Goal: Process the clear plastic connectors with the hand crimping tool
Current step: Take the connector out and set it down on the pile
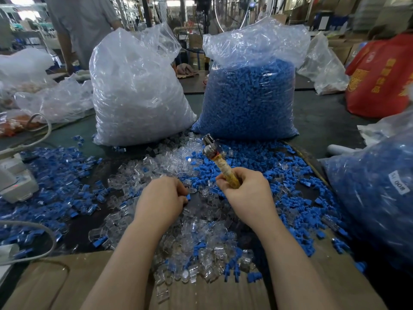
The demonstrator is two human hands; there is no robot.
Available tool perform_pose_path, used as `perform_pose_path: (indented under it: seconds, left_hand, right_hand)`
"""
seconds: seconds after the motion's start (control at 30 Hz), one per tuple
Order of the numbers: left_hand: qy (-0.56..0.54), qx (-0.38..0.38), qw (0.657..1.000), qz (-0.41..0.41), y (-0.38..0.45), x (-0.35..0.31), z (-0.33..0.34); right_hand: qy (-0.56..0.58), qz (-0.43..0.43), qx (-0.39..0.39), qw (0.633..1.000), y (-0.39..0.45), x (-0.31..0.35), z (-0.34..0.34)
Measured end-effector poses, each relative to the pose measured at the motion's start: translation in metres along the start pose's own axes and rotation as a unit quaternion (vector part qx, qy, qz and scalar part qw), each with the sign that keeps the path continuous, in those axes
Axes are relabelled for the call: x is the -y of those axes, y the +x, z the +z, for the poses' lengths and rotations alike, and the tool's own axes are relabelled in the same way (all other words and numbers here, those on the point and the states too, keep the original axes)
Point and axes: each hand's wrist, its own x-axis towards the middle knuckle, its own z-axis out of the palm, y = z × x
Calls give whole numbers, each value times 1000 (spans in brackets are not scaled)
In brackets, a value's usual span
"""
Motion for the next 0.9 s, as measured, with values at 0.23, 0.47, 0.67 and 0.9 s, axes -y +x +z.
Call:
perform_pose_path:
  seconds: [0.23, 0.47, 0.67, 0.9]
  left_hand:
    - [-197, -16, 975, 100, -5, -18, -10]
    - [-267, -41, 950, 157, -12, -25, -10]
    - [-183, -8, 979, 92, -6, -19, -9]
    - [20, 119, 992, 41, -4, -4, -7]
  right_hand:
    - [46, -16, 17, 999, -2, 4, 1]
    - [109, -14, 18, 994, -4, 7, -3]
    - [87, -12, 17, 996, -3, 8, -1]
    - [107, -16, -10, 994, -5, 6, 0]
